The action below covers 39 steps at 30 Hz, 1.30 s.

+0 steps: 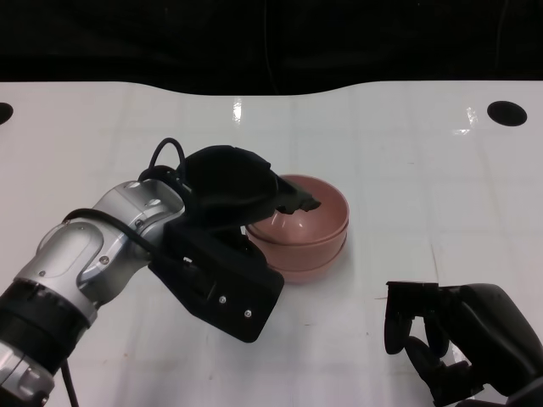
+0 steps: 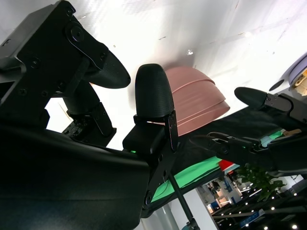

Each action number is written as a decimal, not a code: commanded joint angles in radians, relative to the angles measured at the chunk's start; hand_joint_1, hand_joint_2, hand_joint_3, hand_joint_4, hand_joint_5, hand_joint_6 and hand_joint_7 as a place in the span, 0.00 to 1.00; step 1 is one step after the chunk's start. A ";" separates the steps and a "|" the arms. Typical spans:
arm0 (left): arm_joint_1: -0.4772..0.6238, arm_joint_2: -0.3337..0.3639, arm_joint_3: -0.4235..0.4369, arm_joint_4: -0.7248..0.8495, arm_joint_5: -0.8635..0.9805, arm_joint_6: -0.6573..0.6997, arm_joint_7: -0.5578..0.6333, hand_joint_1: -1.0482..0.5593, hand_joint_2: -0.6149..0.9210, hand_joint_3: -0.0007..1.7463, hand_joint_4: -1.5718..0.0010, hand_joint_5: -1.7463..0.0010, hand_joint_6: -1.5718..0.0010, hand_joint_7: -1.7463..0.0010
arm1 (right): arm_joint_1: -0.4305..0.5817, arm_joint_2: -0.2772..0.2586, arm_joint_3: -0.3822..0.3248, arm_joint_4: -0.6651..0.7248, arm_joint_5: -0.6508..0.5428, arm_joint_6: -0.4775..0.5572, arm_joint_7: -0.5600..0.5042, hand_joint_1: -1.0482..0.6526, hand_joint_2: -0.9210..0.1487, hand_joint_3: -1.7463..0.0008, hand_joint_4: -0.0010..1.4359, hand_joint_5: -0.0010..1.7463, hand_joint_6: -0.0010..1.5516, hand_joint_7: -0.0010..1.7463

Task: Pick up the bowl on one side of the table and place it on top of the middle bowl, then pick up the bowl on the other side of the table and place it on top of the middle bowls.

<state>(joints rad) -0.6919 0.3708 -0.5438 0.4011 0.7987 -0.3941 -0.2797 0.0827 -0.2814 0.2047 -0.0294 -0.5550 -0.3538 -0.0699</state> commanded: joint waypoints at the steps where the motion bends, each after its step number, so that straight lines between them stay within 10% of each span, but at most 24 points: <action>1: 0.040 0.035 0.028 -0.036 -0.008 -0.011 0.046 0.22 1.00 0.17 0.88 0.92 0.84 1.00 | -0.004 -0.006 -0.003 -0.009 0.004 0.004 0.001 0.56 0.67 0.13 0.66 1.00 0.52 0.87; 15: 0.173 0.098 0.183 -0.104 -0.167 -0.130 0.137 0.23 1.00 0.21 0.86 0.86 0.82 0.98 | -0.014 -0.010 -0.006 0.017 0.017 -0.022 -0.003 0.56 0.67 0.13 0.67 1.00 0.53 0.89; 24: 0.276 0.086 0.290 -0.069 -0.259 -0.277 0.281 0.27 1.00 0.16 0.75 0.63 0.71 0.95 | -0.017 -0.011 -0.010 0.015 0.017 -0.022 0.003 0.56 0.68 0.12 0.67 1.00 0.53 0.89; 35: 0.454 0.075 0.384 -0.079 -0.454 -0.386 0.272 0.53 1.00 0.12 0.57 0.50 0.47 0.87 | -0.011 -0.014 -0.015 0.006 0.030 -0.018 0.017 0.56 0.68 0.12 0.67 1.00 0.52 0.89; 39: 0.492 0.071 0.406 -0.057 -0.519 -0.424 0.256 0.60 0.89 0.32 0.56 0.37 0.41 0.80 | -0.014 -0.010 -0.013 0.002 0.032 -0.008 0.024 0.56 0.68 0.13 0.66 1.00 0.52 0.89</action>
<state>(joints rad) -0.2178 0.4330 -0.1555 0.3321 0.3067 -0.8004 -0.0084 0.0673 -0.2813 0.2016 -0.0175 -0.5377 -0.3732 -0.0525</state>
